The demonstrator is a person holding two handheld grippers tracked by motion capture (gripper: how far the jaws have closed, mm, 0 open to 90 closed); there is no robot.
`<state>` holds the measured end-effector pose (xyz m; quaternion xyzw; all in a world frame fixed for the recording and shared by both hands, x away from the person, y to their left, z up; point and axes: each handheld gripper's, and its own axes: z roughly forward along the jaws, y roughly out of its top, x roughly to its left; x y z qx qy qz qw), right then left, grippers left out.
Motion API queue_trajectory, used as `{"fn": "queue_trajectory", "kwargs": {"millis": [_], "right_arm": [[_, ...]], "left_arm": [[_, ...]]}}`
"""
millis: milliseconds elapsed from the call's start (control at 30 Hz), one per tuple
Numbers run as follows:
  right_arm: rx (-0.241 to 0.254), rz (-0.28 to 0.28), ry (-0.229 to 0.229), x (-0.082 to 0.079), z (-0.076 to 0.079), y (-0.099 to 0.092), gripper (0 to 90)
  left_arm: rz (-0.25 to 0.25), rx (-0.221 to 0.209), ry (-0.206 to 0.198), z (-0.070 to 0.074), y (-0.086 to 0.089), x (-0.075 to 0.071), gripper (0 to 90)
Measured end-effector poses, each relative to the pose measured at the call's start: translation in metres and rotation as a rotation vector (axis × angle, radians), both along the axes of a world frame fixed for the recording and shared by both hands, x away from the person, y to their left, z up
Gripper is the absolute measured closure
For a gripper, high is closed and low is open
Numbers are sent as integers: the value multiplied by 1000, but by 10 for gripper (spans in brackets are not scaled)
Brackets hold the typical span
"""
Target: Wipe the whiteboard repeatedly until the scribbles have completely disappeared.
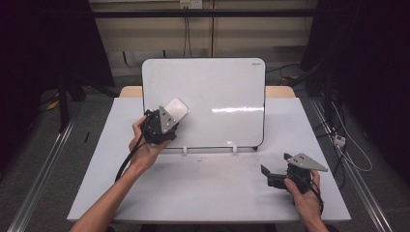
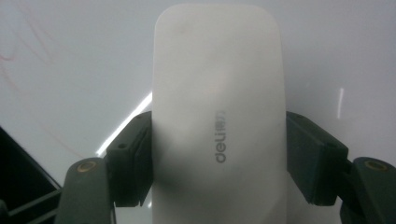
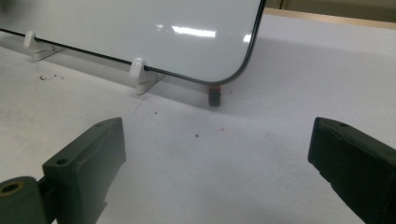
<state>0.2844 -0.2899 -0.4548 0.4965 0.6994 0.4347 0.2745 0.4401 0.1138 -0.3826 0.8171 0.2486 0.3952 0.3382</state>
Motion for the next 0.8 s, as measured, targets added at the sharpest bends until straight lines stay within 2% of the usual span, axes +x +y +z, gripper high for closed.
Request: {"fn": "queue_trajectory", "kwargs": {"millis": [233, 467, 533, 600, 700, 800], "right_arm": [[4, -1, -2, -1, 0, -1, 42], [6, 2, 0, -1, 0, -1, 42], [6, 1, -2, -1, 0, -1, 42], [8, 1, 1, -1, 0, -1, 42], [9, -1, 2, 0, 0, -1, 42], [8, 1, 1, -1, 0, -1, 42]], "left_arm": [[48, -46, -9, 30, 4, 27, 312], [91, -84, -19, 52, 8, 48, 312], [106, -107, -15, 60, 10, 53, 312], [116, -106, -17, 66, 12, 58, 312], [129, -125, -19, 72, 14, 63, 312], [135, -129, -30, 70, 14, 63, 312]]}}
